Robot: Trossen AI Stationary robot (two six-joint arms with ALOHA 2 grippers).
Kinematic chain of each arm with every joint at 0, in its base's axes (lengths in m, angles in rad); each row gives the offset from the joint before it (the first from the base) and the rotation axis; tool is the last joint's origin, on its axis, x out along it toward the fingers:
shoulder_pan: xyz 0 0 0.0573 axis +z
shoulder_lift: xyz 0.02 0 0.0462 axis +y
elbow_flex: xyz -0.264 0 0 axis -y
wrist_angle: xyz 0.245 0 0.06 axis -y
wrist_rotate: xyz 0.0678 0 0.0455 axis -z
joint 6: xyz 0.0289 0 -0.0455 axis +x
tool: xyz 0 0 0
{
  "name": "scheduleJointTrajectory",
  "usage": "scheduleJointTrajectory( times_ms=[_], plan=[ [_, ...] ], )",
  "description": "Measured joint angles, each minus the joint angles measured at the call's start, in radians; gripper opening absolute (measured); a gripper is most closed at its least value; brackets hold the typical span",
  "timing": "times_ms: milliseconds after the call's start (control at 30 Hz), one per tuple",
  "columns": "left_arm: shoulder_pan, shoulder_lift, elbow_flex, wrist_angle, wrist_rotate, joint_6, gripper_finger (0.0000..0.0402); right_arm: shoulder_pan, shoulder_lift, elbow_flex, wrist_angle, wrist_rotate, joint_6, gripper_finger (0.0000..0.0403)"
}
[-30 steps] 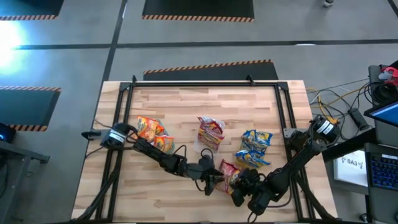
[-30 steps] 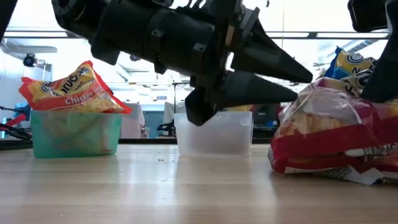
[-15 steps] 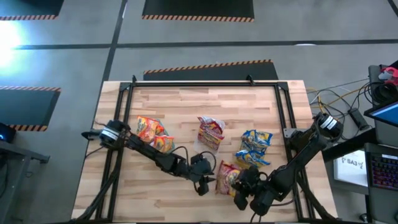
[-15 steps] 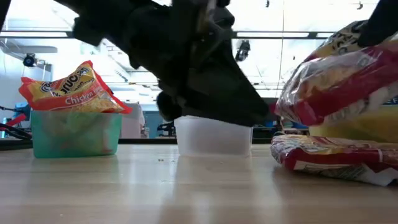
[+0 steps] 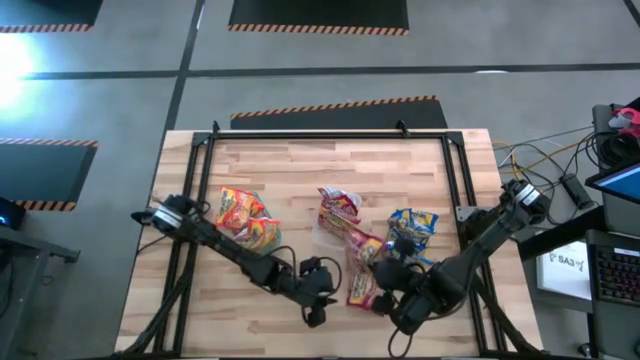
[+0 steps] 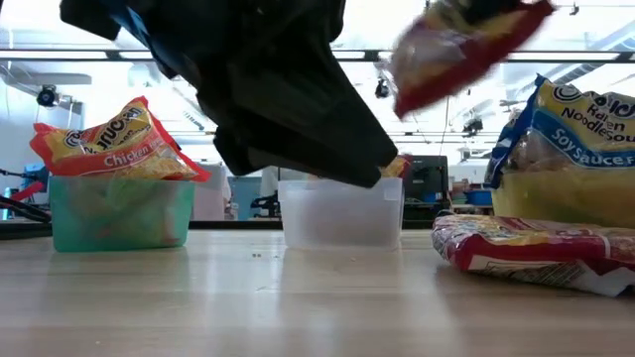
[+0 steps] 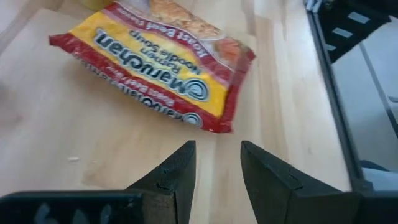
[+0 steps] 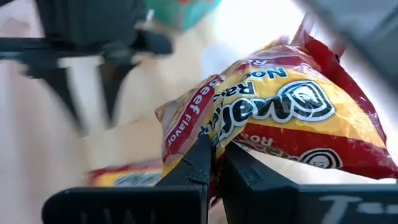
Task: Sort Maruchan noodles
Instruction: Put the red noodle pack into the white bin
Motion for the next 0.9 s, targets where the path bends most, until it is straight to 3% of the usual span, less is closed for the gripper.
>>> scheduleJointTrajectory(
  times_ms=[200,367,633,900],
  plan=[
    [-0.042,-0.011,0.000,-0.001,0.000,-0.001,0.0110,-0.054,0.000,0.032,-0.008,0.156,-0.513,0.0009],
    [-0.085,-0.013,0.000,-0.001,0.000,-0.005,0.0110,-0.123,-0.001,0.016,-0.009,0.161,-0.761,0.0009],
    [-0.113,-0.041,0.000,-0.022,0.000,-0.004,0.0110,-0.246,-0.001,-0.002,-0.006,0.154,-0.836,0.0009],
    [-0.115,-0.087,0.000,-0.130,-0.034,-0.004,0.0110,-0.298,-0.001,-0.014,0.091,-0.021,-0.892,0.0009]
  ],
)
